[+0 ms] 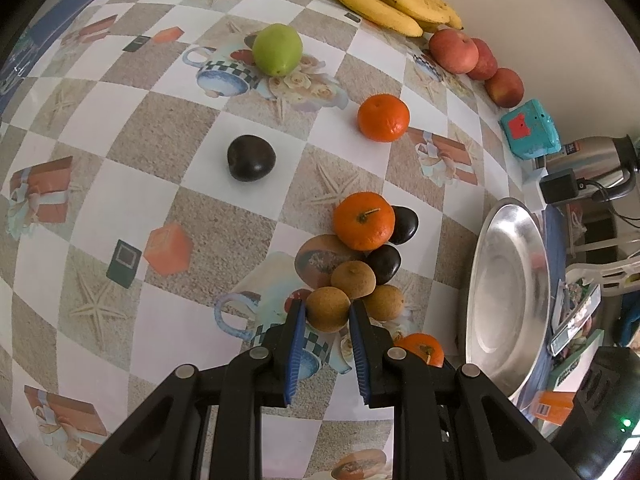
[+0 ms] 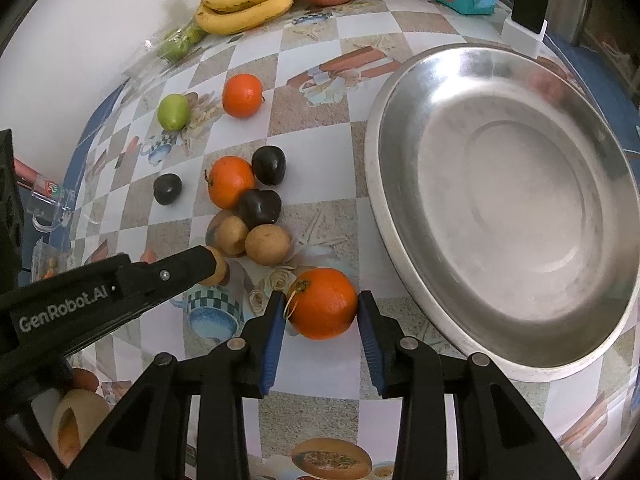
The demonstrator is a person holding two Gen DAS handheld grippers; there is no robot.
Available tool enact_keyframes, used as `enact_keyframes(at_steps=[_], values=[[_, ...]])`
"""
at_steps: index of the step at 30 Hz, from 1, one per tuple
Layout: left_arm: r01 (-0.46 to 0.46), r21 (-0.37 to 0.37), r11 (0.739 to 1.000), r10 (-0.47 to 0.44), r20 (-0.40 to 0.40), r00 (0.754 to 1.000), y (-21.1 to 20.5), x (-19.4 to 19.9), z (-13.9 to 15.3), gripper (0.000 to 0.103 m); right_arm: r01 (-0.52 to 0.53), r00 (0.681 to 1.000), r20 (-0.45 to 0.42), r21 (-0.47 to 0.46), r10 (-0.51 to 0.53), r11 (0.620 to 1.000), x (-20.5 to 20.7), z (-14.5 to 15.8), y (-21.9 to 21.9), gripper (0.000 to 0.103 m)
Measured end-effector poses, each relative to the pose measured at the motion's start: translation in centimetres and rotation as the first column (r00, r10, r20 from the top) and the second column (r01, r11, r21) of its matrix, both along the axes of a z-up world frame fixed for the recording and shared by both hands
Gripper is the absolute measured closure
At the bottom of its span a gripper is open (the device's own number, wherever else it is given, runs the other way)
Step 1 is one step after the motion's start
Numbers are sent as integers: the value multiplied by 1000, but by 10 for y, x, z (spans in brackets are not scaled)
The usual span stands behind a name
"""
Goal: Organize fruits
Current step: 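Carry the orange with the right gripper over the steel basin and release it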
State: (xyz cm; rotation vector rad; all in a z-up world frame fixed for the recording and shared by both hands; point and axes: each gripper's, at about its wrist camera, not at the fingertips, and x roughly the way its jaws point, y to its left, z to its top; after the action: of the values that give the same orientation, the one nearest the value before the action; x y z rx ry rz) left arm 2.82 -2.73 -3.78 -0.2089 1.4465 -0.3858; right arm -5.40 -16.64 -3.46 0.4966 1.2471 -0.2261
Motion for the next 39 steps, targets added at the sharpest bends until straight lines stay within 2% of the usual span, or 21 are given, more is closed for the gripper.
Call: enact_keyframes(at_steps=[7,11,17,19,24,31,36,39], values=[[20,-18,1000,-19,53,998,-3,-1,14,79,17,997,74,-18,-16,1000,-7,19,-1,65],[31,-27,999,-29,81,996,-6,-2,19,79,43,995,89,-25,-41,999,-9,22,-7,65],[62,-44,997,-56,131,990,-15,-3,27,79,163,978,140,-59,-154,985,-26,37,-34,65],[85,-43,995,-77,158,984,-22,-5,31,79,226,968,140,-105,-210,969,-32,40,-46,65],[179,-56,982,-161,235,959,-51,-13,38,79,328,942,124,-146,-312,933,-40,39,-72,65],[337,-65,939,-304,300,904,-101,-32,35,79,401,916,102,-155,-389,903,-48,32,-94,65],[395,-78,915,-355,309,882,-119,-39,30,79,433,901,68,-145,-427,890,-55,23,-102,65],[404,-88,911,-361,307,881,-120,-43,29,80,436,900,56,-144,-433,888,-57,20,-102,65]])
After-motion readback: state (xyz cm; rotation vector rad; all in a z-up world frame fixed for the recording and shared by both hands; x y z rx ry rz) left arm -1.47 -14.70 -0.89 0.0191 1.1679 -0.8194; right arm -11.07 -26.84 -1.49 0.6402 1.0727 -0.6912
